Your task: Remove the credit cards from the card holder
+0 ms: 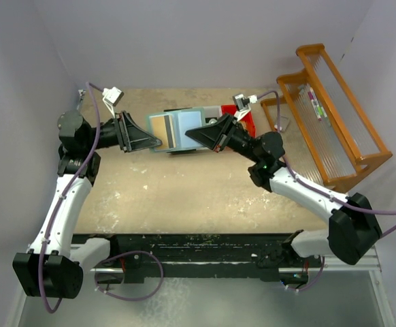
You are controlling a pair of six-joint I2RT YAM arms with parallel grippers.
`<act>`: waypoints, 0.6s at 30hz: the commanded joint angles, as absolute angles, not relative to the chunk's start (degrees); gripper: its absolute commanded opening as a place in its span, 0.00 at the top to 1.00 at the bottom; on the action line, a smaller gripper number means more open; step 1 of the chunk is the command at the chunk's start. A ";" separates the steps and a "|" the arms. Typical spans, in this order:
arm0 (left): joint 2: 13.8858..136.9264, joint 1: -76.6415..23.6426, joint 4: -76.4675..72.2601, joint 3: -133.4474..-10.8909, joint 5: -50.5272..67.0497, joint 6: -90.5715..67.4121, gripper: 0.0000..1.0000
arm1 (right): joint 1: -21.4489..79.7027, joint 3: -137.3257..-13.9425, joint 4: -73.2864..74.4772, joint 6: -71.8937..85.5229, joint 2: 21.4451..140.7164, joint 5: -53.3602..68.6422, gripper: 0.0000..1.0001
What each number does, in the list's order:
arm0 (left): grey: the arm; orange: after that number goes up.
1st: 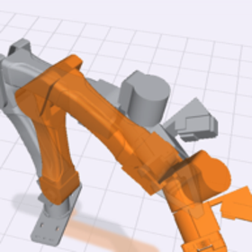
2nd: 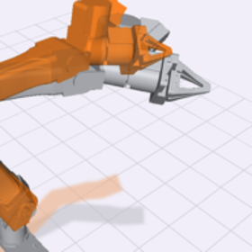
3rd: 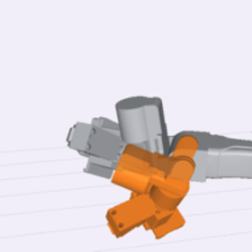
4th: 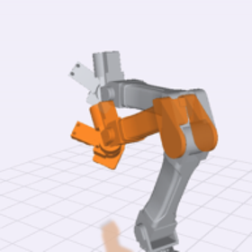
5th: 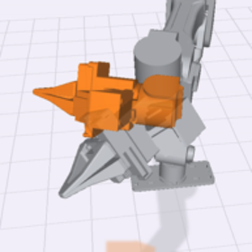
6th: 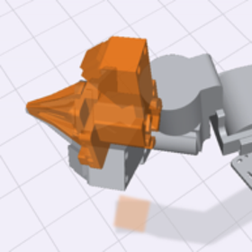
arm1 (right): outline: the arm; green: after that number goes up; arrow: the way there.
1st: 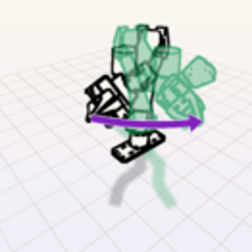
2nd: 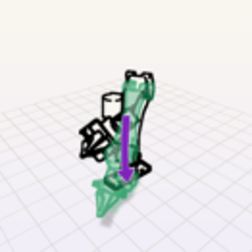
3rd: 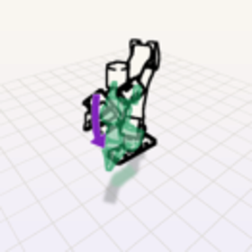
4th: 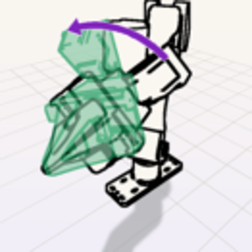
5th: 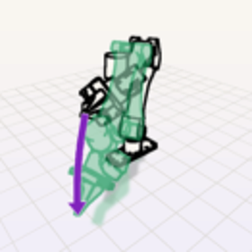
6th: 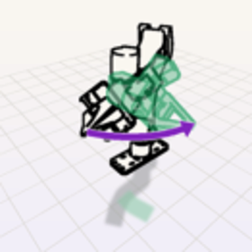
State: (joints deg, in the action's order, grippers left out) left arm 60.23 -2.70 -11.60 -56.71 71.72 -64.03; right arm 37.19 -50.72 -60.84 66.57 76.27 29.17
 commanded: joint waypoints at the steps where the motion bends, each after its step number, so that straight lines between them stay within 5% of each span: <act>1: 59.54 -2.55 -18.44 -57.18 71.75 -68.22 0.46 | 37.96 -51.11 -67.09 68.10 76.02 27.40 1.00; 13: 60.19 -2.55 -16.93 -57.28 71.22 -67.41 0.81 | 40.85 -50.73 -69.11 67.64 78.44 26.21 1.00; 18: 60.29 -2.55 -14.24 -57.82 71.10 -65.28 0.85 | 40.87 -49.79 -69.32 67.54 78.57 25.91 1.00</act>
State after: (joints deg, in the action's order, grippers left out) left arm 60.40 -2.63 -14.46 -56.64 71.61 -66.85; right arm 40.12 -50.19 -65.43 67.55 78.78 26.41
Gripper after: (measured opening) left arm 0.172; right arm 0.031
